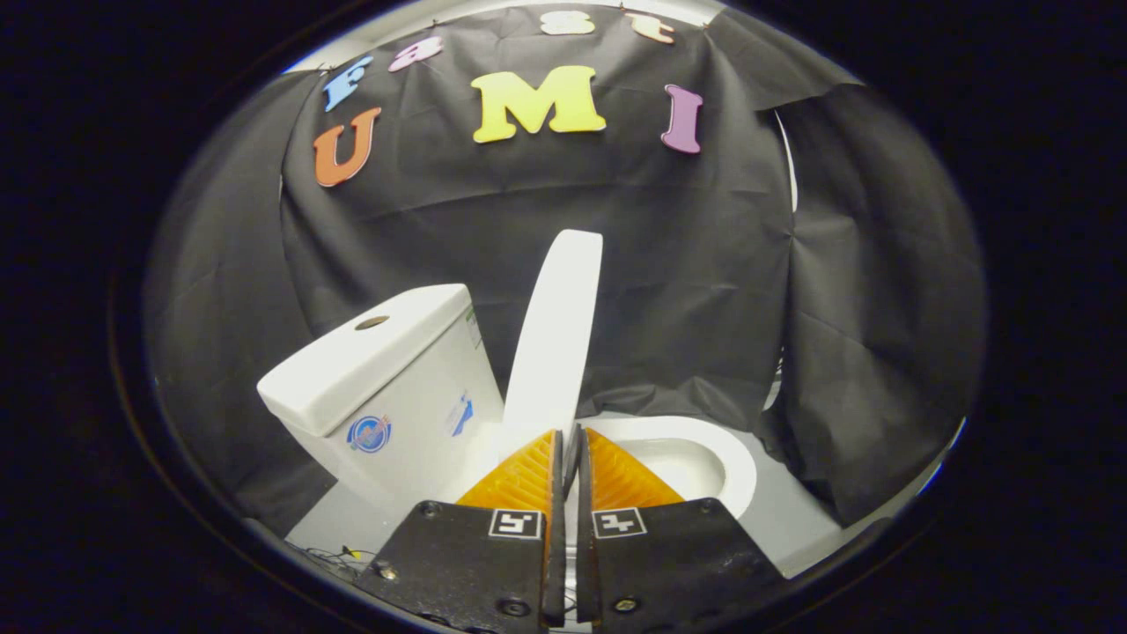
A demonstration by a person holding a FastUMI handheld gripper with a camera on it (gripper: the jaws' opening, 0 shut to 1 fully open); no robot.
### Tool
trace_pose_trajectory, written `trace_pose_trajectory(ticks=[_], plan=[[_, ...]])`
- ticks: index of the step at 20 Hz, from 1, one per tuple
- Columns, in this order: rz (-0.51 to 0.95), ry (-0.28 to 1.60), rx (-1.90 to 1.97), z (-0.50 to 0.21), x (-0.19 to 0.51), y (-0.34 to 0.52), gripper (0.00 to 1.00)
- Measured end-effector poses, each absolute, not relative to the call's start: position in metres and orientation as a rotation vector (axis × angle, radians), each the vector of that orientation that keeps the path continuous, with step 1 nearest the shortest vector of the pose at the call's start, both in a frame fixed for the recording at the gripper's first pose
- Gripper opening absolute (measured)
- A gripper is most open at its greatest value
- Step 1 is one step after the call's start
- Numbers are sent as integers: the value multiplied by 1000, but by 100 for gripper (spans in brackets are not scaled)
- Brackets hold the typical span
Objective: Open the toilet lid.
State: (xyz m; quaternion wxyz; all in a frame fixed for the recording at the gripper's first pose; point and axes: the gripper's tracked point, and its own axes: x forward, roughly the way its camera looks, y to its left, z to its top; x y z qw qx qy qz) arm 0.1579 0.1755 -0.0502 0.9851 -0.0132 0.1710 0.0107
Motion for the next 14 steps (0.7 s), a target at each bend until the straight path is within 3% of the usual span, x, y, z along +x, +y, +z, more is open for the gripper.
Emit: trace_pose_trajectory(ticks=[14], plan=[[2,331,-155,-48,158,226,9]])
